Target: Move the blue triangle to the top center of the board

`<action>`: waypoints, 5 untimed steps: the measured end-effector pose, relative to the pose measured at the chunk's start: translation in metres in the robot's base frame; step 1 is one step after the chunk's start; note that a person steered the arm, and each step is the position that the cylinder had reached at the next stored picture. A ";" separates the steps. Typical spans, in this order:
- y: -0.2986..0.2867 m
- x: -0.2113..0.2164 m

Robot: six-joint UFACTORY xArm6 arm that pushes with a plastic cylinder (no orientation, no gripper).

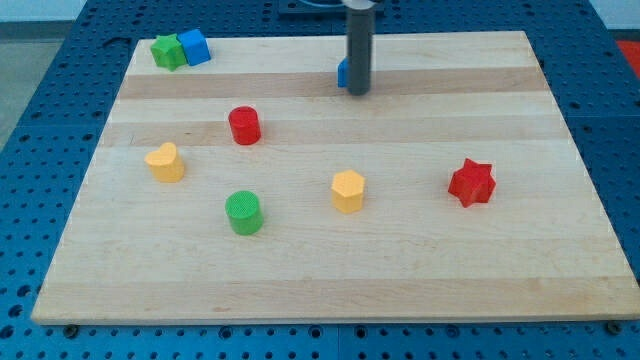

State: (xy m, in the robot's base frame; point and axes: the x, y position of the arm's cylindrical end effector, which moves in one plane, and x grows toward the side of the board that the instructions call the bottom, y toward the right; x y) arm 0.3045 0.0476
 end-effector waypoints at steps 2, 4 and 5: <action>-0.028 -0.038; -0.042 -0.049; -0.010 -0.073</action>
